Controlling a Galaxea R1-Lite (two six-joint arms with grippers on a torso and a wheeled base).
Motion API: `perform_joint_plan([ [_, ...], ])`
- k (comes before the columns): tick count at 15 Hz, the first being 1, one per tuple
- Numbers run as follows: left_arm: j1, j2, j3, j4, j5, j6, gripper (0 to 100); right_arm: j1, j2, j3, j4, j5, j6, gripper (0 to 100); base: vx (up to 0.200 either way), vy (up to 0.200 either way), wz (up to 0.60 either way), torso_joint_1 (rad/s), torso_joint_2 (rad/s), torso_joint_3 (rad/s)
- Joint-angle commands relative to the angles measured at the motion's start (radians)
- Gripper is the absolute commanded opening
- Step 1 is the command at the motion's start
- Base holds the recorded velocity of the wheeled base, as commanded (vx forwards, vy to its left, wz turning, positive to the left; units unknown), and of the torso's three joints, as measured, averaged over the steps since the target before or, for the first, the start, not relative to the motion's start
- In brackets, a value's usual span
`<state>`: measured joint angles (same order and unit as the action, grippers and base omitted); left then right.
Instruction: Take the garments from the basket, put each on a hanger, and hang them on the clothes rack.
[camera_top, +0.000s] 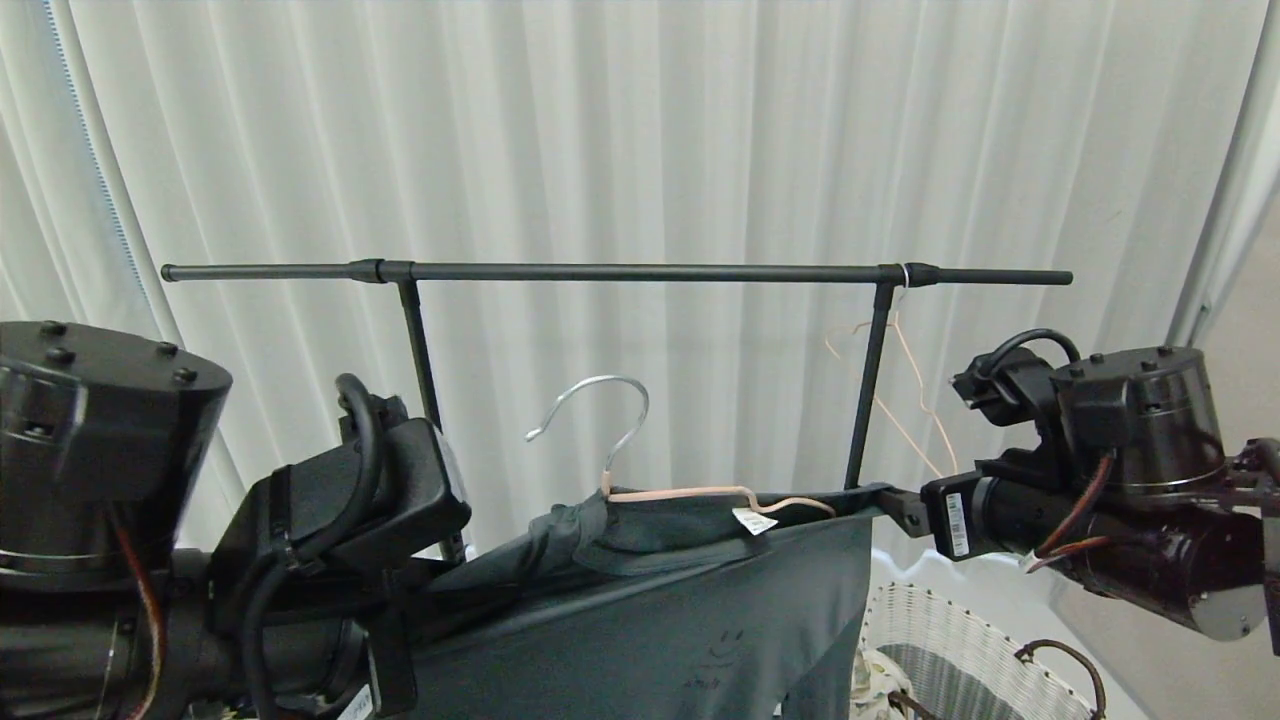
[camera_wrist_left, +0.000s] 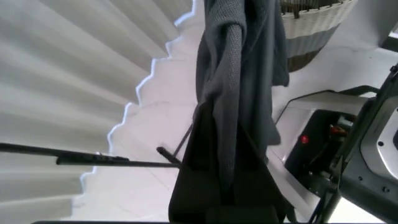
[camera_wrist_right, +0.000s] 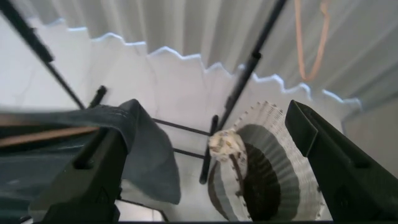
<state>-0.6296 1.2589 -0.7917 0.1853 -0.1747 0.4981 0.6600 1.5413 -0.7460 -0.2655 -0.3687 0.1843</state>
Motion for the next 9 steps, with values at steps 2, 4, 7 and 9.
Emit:
perform_joint_plan([
  [2,0.001,-0.047,0.046,0.002,0.000,0.054,0,-0.056,0.031,-0.007,-0.004,0.024,-0.002,100,0.000,0.000,0.00,0.000,0.00,0.000],
  [4,0.008,-0.036,0.123,0.002,0.011,0.112,0,-0.054,0.011,-0.026,-0.004,0.039,0.000,100,0.000,0.000,0.00,0.000,0.00,0.000],
  [7,0.018,0.016,0.144,-0.001,0.049,0.111,0,-0.048,-0.035,-0.029,0.000,0.071,-0.002,100,0.000,0.000,0.00,0.000,0.00,0.000],
  [9,0.033,0.050,0.141,-0.044,0.069,0.096,0,-0.046,-0.064,-0.026,0.002,0.103,-0.020,100,0.000,0.000,0.00,0.000,0.00,0.000],
])
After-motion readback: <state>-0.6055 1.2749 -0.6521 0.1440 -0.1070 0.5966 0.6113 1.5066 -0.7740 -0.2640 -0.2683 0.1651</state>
